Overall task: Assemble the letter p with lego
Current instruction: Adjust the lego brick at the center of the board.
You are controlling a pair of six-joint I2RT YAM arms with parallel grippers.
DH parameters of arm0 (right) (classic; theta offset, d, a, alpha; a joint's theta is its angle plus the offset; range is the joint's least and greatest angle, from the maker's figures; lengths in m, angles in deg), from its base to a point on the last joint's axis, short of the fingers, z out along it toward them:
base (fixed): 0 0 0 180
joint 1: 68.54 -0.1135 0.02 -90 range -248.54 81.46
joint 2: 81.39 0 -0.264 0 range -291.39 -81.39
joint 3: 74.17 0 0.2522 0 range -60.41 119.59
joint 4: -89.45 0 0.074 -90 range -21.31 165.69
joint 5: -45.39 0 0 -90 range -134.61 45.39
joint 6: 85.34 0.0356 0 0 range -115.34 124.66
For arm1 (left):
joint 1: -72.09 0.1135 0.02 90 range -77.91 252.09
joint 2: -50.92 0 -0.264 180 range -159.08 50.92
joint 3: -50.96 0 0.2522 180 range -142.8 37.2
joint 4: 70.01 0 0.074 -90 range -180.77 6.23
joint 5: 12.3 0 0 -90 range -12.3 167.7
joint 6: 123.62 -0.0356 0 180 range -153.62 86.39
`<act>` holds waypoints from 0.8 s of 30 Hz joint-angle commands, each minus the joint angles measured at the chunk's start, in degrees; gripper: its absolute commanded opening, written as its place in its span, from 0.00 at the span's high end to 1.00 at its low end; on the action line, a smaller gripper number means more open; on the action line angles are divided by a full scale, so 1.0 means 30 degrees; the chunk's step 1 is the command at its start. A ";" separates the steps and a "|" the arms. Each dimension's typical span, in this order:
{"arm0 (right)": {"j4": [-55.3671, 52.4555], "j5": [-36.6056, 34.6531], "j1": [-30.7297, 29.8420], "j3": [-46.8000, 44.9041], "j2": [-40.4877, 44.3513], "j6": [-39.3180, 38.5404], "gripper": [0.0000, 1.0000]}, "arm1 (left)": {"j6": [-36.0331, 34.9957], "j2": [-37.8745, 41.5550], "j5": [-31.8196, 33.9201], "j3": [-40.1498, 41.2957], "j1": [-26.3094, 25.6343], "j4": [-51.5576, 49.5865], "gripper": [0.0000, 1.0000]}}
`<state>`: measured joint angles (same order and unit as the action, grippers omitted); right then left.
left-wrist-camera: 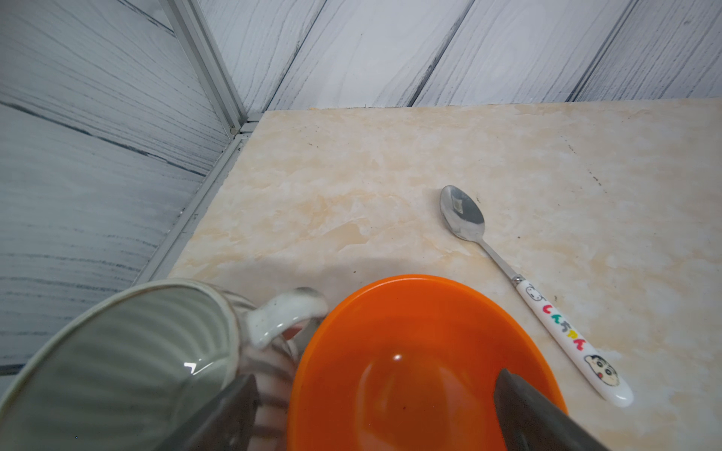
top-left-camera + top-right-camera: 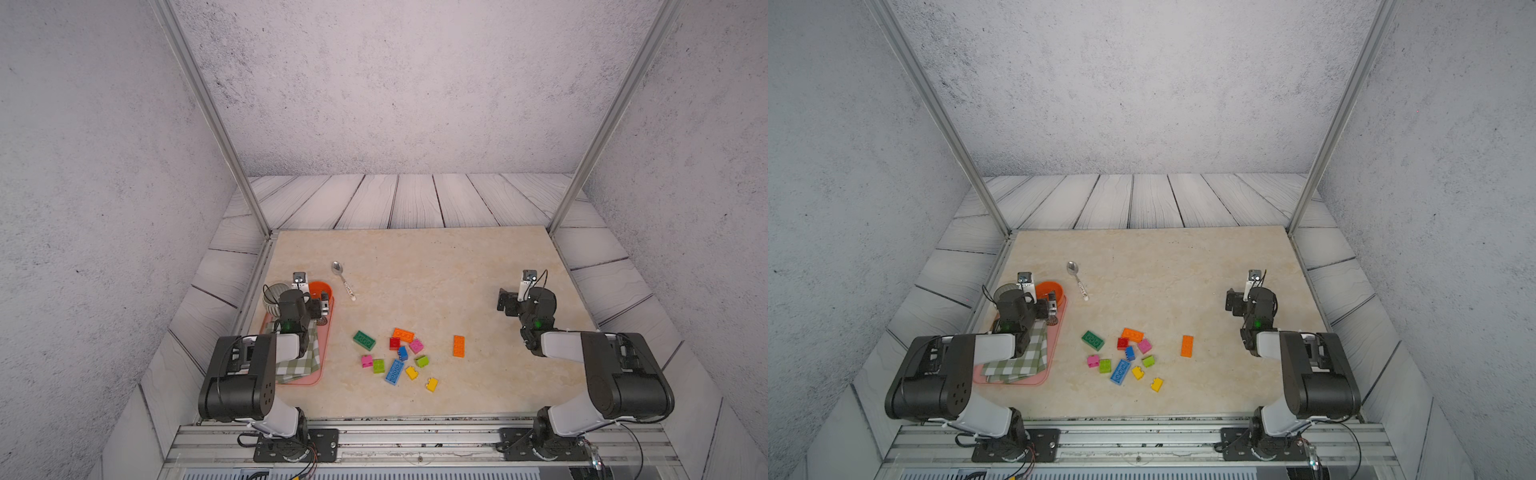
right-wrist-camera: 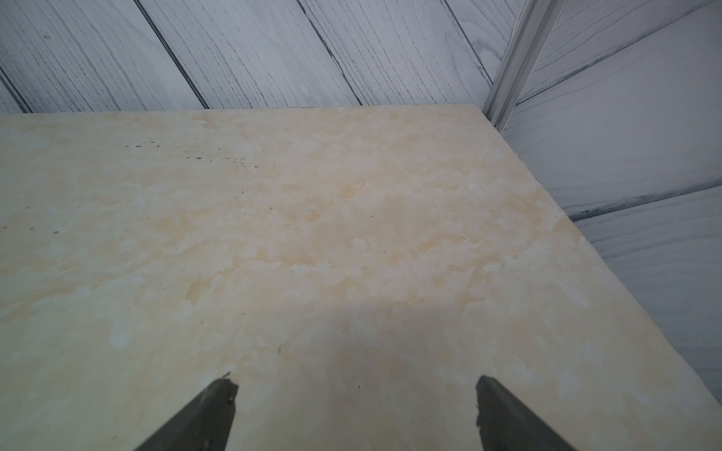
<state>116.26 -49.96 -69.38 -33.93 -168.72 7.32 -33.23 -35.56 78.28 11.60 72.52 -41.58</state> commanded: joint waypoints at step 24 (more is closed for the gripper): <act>-1.8616 0.7286 -0.0305 0.5303 1.3213 0.7688 0.01 | 1.1102 1.2673 -0.7018 -0.2494 -0.1811 -1.3498 0.02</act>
<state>72.66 -32.19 -69.93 -18.78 -133.10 26.47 -5.54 0.63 68.29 5.48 67.56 -74.82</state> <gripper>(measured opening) 0.988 0.982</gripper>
